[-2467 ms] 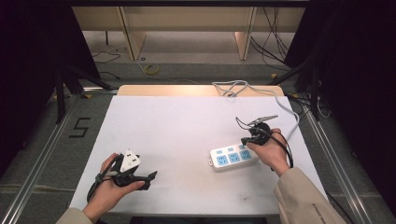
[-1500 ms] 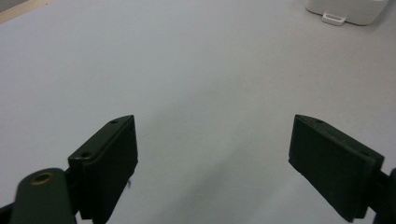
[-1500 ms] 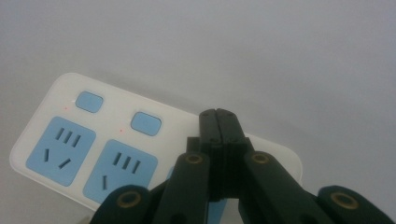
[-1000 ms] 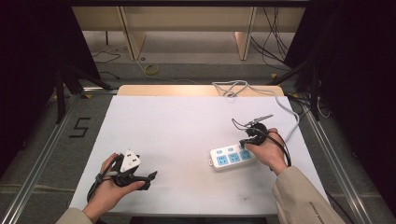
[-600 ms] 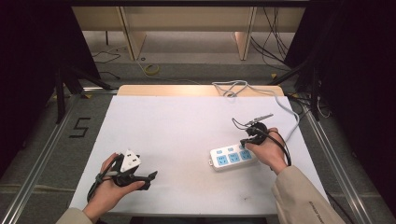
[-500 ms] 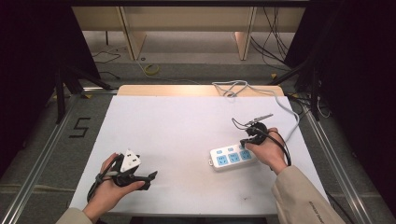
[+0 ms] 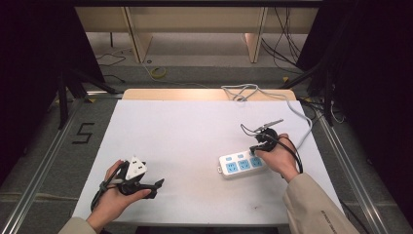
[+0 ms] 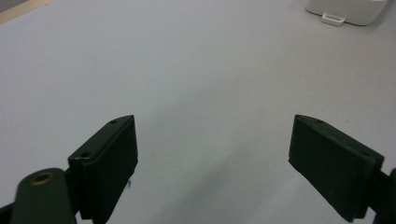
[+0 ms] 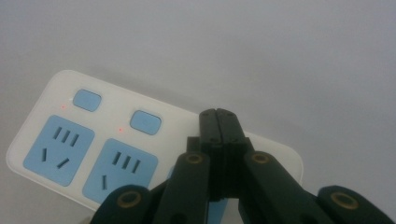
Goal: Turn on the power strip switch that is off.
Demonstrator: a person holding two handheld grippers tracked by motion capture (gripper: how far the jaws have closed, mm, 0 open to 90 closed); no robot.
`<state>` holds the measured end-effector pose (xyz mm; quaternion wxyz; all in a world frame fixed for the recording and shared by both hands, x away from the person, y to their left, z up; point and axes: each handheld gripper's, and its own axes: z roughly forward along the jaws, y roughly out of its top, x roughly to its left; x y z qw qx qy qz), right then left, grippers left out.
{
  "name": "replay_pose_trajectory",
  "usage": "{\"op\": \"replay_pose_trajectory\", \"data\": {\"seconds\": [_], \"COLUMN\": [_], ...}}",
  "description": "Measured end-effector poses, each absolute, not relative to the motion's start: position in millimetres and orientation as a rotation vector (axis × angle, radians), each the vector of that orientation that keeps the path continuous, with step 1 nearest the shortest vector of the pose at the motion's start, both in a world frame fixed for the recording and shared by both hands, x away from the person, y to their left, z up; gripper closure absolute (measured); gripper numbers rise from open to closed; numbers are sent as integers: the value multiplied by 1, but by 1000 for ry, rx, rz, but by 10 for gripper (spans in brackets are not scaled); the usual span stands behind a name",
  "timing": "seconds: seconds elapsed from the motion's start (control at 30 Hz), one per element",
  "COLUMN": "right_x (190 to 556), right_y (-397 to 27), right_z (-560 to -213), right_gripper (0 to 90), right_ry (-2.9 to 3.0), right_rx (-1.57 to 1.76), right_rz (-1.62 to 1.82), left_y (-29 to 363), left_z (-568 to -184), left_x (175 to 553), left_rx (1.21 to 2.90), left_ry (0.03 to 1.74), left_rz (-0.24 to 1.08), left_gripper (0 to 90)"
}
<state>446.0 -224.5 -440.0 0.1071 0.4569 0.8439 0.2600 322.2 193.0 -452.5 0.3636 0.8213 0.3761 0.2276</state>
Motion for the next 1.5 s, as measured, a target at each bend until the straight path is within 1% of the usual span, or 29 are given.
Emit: {"op": "replay_pose_trajectory", "data": {"seconds": [1.5], "right_x": [447], "right_y": [-214], "right_z": [-439], "right_gripper": [900], "right_ry": [2495], "right_rx": [1295], "right_rz": [652], "left_y": [192], "left_z": [-453], "left_x": [322], "left_rx": [2112], "left_ry": [970], "left_rz": [579], "left_gripper": [153]}}
